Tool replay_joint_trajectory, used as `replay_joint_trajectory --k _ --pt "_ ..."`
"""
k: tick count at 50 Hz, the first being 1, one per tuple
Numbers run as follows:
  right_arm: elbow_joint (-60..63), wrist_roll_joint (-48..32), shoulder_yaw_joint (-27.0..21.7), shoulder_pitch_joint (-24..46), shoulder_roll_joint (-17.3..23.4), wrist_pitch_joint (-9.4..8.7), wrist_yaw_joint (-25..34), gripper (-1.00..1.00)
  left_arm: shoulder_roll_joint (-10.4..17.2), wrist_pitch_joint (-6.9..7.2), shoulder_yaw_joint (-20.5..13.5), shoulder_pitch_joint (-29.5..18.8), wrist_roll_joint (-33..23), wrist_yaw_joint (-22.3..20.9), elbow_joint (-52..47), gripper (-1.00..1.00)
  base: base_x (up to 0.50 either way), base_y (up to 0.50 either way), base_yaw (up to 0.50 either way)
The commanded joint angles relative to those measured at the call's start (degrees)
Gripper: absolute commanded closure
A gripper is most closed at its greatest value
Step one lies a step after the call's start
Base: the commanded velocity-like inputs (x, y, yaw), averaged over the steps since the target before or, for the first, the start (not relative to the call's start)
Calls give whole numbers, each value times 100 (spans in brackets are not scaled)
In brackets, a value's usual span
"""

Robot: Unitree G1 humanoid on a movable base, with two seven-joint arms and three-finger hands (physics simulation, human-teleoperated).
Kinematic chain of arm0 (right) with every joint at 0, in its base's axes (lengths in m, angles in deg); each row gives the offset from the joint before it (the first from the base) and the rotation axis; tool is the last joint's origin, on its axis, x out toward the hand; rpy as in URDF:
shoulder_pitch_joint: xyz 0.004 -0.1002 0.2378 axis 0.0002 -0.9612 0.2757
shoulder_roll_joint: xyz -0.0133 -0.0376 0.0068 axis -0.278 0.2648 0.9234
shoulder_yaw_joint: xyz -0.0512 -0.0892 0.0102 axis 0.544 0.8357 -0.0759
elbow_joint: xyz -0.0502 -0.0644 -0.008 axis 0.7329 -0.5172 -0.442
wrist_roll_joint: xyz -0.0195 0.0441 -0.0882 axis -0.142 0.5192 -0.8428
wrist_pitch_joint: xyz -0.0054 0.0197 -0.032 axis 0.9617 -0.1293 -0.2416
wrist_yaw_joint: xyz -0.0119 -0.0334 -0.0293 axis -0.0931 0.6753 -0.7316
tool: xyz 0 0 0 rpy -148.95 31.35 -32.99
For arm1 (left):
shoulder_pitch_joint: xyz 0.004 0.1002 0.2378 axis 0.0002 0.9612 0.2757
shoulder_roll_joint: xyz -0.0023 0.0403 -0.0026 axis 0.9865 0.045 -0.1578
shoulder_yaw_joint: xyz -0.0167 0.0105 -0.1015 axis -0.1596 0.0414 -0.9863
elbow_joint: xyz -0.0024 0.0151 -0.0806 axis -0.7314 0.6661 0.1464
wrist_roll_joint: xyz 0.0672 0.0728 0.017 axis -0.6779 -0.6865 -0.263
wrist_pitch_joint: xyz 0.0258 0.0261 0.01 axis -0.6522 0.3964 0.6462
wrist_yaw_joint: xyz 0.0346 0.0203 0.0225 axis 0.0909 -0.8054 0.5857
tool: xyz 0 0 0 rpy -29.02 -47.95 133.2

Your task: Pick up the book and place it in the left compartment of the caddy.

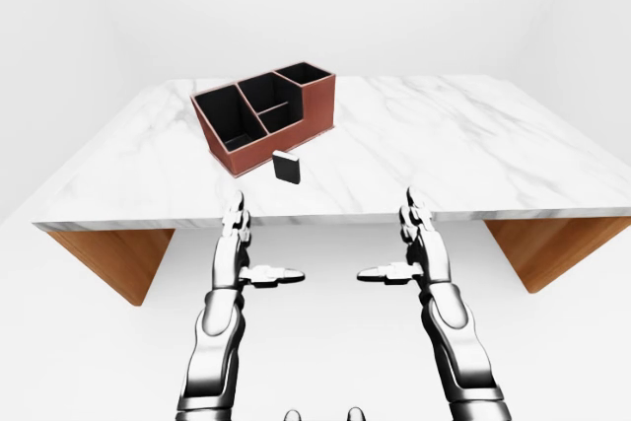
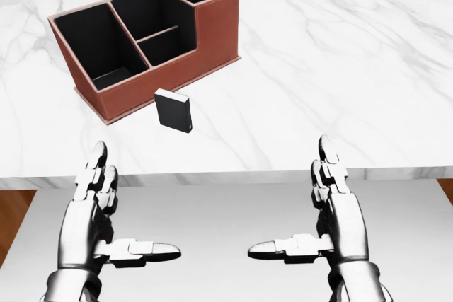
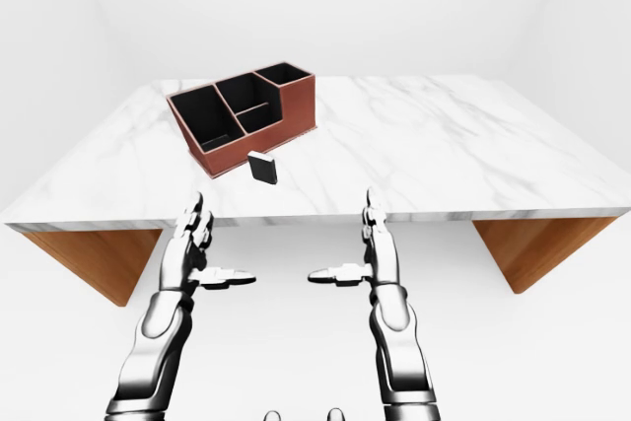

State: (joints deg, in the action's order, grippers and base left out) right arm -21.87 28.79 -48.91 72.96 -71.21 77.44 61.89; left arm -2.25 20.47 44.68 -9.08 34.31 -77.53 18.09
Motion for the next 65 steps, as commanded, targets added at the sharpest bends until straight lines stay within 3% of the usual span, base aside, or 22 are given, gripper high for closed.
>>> replay_joint_trajectory --k 1,3,12,27,38,57,65 --pt "780 -56 26 -242 15 -350 152 -100 69 348 -187 132 303 -172 -703 -100 0 0 0" --pt "924 -60 30 -244 7 -379 146 -100 80 424 -189 164 283 -170 -949 -100 0 0 0" --pt "1261 -168 78 -352 11 -379 198 -100 99 424 -257 274 401 -391 -1503 -100 0 0 0" --pt "1547 -130 8 -393 18 -379 209 -100 184 424 -1082 148 1388 -56 -2054 -100 0 0 0" --pt "1889 -128 -2 -486 28 -379 246 -100 341 424 -1385 43 1682 54 -1968 -100 0 0 0" --pt "5409 -363 233 -1011 29 -379 306 -100 480 424 -1702 9 2032 75 -2058 -100 0 0 0" --pt "5699 -414 313 -1074 67 -379 260 -100 510 424 -1787 11 2082 95 -2146 -100 0 0 0"
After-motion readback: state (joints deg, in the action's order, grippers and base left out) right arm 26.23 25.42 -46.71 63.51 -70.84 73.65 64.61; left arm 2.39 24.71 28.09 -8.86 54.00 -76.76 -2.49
